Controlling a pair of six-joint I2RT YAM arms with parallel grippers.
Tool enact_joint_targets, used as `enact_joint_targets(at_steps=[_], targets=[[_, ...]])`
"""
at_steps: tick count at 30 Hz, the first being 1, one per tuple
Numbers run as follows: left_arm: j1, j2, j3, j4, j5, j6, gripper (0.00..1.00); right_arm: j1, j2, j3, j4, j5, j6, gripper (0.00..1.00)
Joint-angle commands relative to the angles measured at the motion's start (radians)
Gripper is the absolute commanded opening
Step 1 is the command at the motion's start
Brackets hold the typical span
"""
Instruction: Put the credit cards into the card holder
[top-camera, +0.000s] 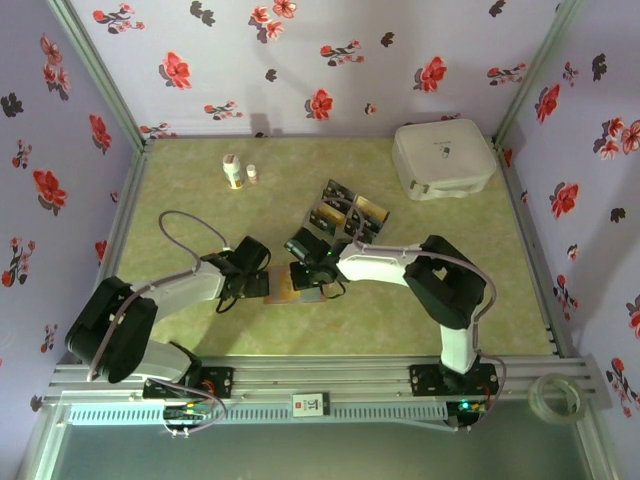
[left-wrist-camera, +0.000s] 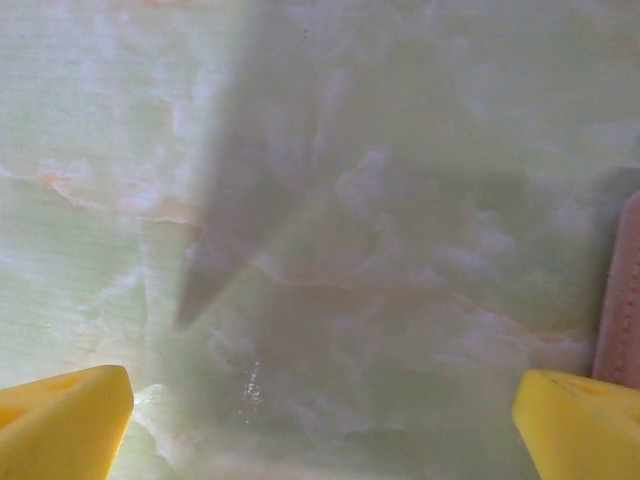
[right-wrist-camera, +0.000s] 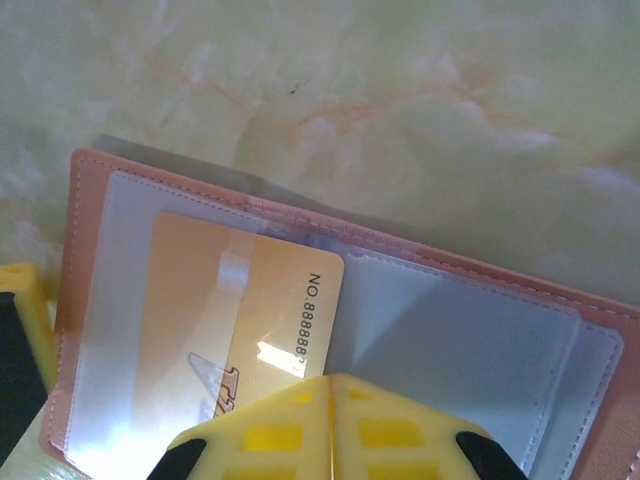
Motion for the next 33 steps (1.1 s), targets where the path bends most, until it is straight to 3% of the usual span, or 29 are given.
enact_joint_targets(at_steps=[1,10,17,33], targets=[[-0.009,0.032,0.005,0.014,0.018,0.022,1.00,0.018,0.025,0.041,-0.003,-0.018,-0.001,0.07],[-0.011,0.025,0.004,0.011,0.018,0.023,1.00,0.038,0.030,0.066,0.005,-0.032,0.008,0.07],[-0.011,-0.047,-0.002,-0.019,0.013,0.012,1.00,0.035,-0.083,-0.045,0.012,0.046,0.012,0.08],[-0.010,-0.102,0.007,-0.079,0.006,-0.002,1.00,-0.051,-0.168,-0.241,0.049,0.046,-0.004,0.07]])
